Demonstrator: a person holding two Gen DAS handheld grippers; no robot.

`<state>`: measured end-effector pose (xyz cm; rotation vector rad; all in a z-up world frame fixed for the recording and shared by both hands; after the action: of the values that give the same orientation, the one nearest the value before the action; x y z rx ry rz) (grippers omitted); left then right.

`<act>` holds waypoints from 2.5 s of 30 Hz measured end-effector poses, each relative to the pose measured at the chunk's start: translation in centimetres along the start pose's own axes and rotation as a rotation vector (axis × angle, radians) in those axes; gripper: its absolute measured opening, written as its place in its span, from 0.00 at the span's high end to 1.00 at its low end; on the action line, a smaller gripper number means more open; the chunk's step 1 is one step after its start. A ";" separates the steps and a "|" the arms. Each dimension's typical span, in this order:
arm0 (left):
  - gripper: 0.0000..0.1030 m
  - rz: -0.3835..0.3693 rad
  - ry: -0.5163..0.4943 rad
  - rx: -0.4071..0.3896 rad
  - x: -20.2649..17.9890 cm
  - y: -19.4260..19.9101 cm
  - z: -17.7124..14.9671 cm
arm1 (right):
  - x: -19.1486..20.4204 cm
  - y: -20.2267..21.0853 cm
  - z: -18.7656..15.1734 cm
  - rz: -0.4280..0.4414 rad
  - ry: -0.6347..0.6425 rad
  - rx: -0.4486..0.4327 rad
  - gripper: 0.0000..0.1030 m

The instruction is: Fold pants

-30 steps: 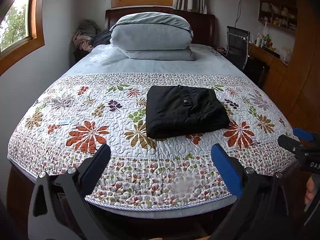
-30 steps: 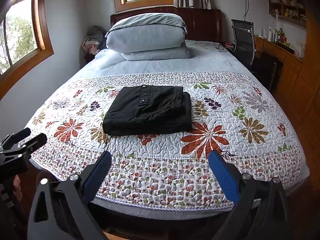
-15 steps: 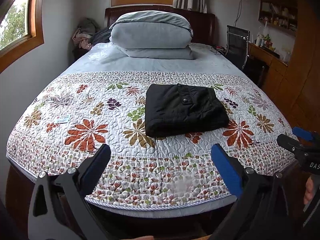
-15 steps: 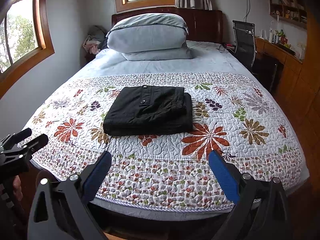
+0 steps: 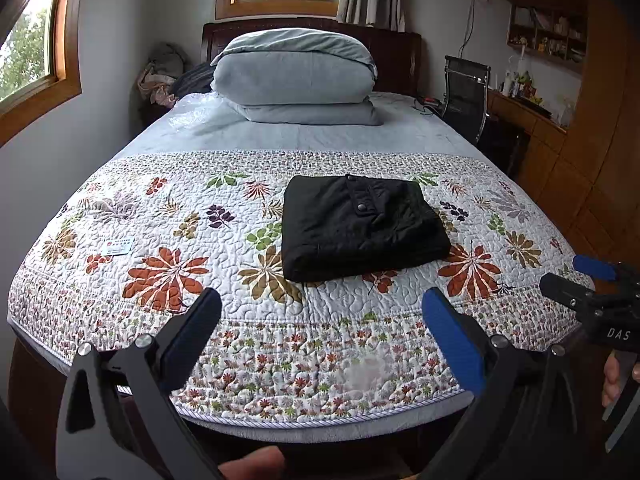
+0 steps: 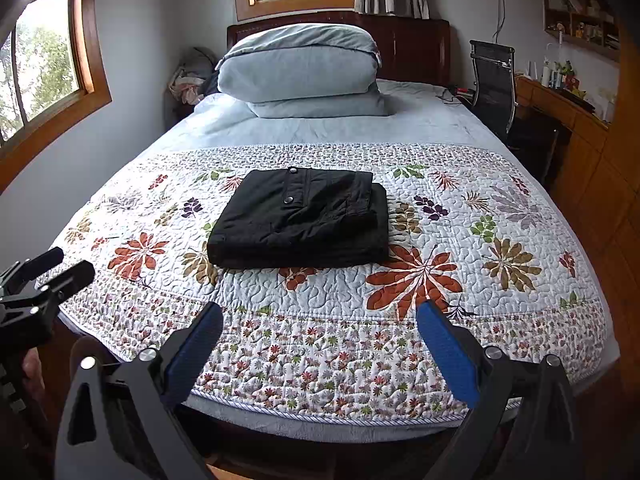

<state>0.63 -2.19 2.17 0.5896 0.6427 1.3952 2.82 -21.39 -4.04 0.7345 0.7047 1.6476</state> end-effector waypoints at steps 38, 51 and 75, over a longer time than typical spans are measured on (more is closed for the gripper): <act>0.03 -0.038 0.029 0.026 0.3 -1.4 0.1 | -0.2 -1.4 -0.1 -0.010 0.032 0.020 0.04; 0.03 -0.048 0.016 0.019 0.1 -1.3 0.1 | -0.3 -1.6 -0.1 -0.012 0.035 0.023 0.04; 0.03 -0.042 0.017 0.021 0.2 -1.6 0.1 | -0.5 -2.3 -0.4 -0.011 0.033 0.030 0.04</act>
<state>1.79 -2.16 1.11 0.5785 0.6802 1.3567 4.00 -21.51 -6.09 0.7247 0.7568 1.6457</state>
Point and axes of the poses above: each gripper's, at about its wrist camera, not at the fingertips, and y roughly against the way its jaws point, x to its left, z to its top, the point moved 10 cm from there along -y, roughly the way its jaws point, and after that the axes turned 6 degrees about x, right-handed, at the moved point
